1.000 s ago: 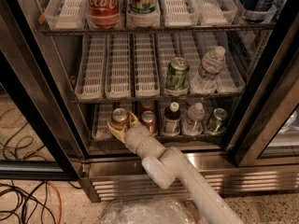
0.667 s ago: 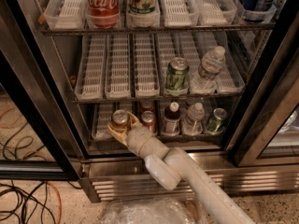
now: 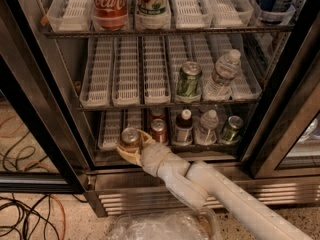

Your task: Pick orange can from bottom shelf of fridge

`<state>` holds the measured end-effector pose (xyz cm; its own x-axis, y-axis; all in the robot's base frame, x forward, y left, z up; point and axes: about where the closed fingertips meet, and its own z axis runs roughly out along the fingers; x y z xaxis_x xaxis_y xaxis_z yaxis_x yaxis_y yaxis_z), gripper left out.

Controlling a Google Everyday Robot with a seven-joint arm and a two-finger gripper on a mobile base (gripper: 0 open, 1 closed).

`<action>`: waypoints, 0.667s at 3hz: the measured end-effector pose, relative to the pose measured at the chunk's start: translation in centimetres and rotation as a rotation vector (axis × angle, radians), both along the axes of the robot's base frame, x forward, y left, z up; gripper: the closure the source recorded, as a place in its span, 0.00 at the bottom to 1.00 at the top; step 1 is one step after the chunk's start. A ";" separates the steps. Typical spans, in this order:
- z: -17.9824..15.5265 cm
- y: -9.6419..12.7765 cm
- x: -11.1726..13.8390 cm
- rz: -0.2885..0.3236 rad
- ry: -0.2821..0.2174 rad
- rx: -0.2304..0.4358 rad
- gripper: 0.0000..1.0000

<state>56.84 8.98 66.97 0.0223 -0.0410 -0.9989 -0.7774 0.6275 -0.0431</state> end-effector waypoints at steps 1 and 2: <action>-0.5 0.7 -2.8 0.084 0.059 0.002 1.00; -0.8 0.2 -5.3 0.151 0.107 0.006 1.00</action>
Offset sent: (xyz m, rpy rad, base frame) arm -0.0735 -0.0329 -0.0030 0.0164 0.1629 0.2430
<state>51.57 9.20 66.18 -0.0788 -0.0396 -0.9961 -0.8626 0.5036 0.0482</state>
